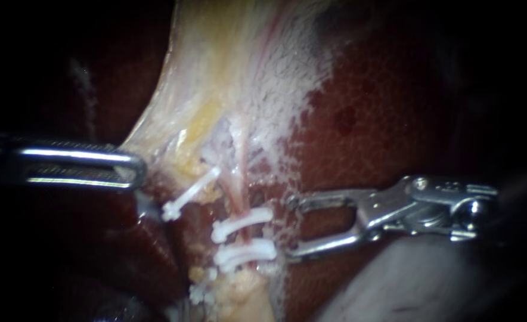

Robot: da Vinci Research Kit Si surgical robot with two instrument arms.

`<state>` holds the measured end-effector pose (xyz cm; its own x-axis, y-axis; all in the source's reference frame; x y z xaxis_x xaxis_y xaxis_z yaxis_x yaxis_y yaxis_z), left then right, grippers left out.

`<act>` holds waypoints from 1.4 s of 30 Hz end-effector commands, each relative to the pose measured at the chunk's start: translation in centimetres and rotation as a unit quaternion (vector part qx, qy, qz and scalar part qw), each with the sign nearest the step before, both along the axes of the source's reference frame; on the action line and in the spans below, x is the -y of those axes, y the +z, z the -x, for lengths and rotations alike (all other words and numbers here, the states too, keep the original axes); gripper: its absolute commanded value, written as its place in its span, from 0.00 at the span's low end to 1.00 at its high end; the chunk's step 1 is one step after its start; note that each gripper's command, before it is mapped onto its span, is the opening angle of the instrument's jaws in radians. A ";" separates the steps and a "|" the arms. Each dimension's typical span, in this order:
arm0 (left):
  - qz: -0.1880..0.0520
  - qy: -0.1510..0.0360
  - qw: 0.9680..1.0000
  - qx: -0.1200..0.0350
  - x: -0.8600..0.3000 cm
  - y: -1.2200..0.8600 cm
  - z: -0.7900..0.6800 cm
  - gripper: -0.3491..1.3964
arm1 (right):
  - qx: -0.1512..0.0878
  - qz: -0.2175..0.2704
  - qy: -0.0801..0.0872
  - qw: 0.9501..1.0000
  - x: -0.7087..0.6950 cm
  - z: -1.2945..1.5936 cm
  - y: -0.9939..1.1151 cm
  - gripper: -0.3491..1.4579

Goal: Going back third clip right tube

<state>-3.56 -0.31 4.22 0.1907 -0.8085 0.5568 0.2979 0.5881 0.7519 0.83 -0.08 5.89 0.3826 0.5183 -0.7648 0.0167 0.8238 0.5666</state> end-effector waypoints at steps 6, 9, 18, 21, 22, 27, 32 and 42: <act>0.000 0.000 1.000 0.000 0.00 0.00 0.00 0.00 | -0.011 0.033 -0.014 0.999 -0.10 0.08 -0.19 0.52; 0.000 0.000 1.000 0.000 0.00 0.01 0.00 0.00 | -0.017 0.051 -0.021 0.998 -0.07 0.07 -0.28 0.52; 0.000 0.000 1.000 0.000 -0.01 0.03 -0.01 0.00 | -0.041 0.114 -0.055 0.991 -0.02 0.06 -0.35 0.52; 0.000 0.000 1.000 0.000 -0.01 0.04 -0.01 0.00 | -0.046 0.126 -0.061 0.989 -0.03 0.07 -0.34 0.52; 0.000 0.000 1.000 0.000 -0.01 0.05 -0.01 0.00 | -0.047 0.128 -0.062 0.989 -0.03 0.07 -0.34 0.52; 0.003 -0.001 1.000 -0.001 0.00 0.17 -0.01 0.00 | -0.049 0.137 -0.065 0.987 -0.03 0.09 -0.34 0.52; 0.007 -0.001 1.000 -0.002 0.02 0.40 -0.01 0.00 | -0.054 0.143 -0.071 0.986 -0.03 0.11 -0.34 0.52; -0.003 0.005 1.000 -0.019 0.24 0.93 0.15 0.00 | -0.055 0.146 -0.072 0.985 -0.03 0.14 -0.33 0.52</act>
<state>-3.74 -0.57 5.17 0.2186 -0.8122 0.5410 0.3204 0.5834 0.7463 0.69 -0.06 5.56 0.3431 0.2147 -0.9144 0.1941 0.9363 0.2927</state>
